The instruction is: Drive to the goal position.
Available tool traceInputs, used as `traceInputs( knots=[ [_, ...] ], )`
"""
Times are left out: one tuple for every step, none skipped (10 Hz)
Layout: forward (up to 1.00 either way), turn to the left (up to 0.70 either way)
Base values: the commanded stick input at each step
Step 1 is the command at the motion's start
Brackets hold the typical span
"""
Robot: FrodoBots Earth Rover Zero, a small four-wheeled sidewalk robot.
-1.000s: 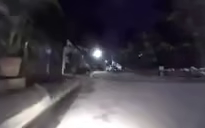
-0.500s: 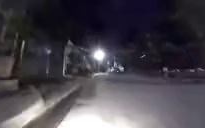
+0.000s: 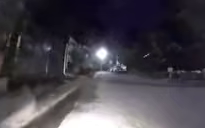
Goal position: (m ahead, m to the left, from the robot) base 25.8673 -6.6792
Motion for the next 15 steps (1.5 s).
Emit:
traceInputs(
  knots=[
    [0.7, 0.0],
    [0.7, 0.0],
    [0.7, 0.0],
    [0.7, 0.0],
    [0.7, 0.0],
    [0.7, 0.0],
    [0.7, -0.11],
    [0.7, -0.23],
    [0.7, -0.35],
    [0.7, -0.35],
    [0.7, -0.3],
    [0.7, -0.05],
    [0.7, 0.0],
    [0.7, 0.0],
    [0.7, 0.0]
  ],
)
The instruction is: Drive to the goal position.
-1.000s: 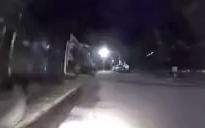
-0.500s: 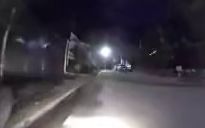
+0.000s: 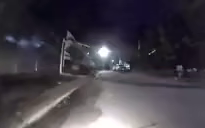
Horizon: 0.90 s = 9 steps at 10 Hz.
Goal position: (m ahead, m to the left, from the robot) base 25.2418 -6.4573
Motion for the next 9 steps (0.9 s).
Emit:
traceInputs(
  knots=[
    [0.7, -0.05],
    [0.7, -0.31],
    [0.7, -0.34],
    [0.7, -0.35],
    [0.7, -0.24],
    [0.7, 0.0],
    [0.7, 0.0],
    [0.7, -0.11],
    [0.7, -0.34]
  ],
)
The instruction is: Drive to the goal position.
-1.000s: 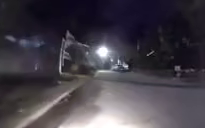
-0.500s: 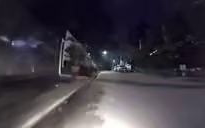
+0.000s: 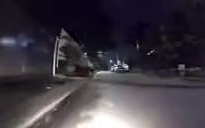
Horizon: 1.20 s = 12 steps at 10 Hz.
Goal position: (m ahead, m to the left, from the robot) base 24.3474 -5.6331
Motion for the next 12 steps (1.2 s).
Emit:
traceInputs(
  knots=[
    [0.7, -0.29],
    [0.7, -0.21],
    [0.7, -0.11],
    [0.7, -0.01],
    [0.7, 0.0],
    [0.7, -0.15],
    [0.7, -0.28],
    [0.7, -0.32],
    [0.7, -0.35],
    [0.7, -0.35],
    [0.7, -0.19],
    [0.7, -0.04]
  ],
)
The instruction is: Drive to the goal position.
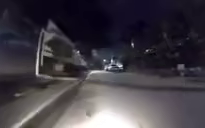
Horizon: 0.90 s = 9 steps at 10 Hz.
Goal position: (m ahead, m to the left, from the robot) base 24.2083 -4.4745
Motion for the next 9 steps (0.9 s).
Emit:
traceInputs(
  knots=[
    [0.7, -0.16],
    [0.7, -0.29],
    [0.7, -0.35],
    [0.7, -0.35],
    [0.7, -0.35],
    [0.7, -0.26],
    [0.7, -0.14],
    [0.7, -0.03],
    [0.7, -0.16]
  ],
)
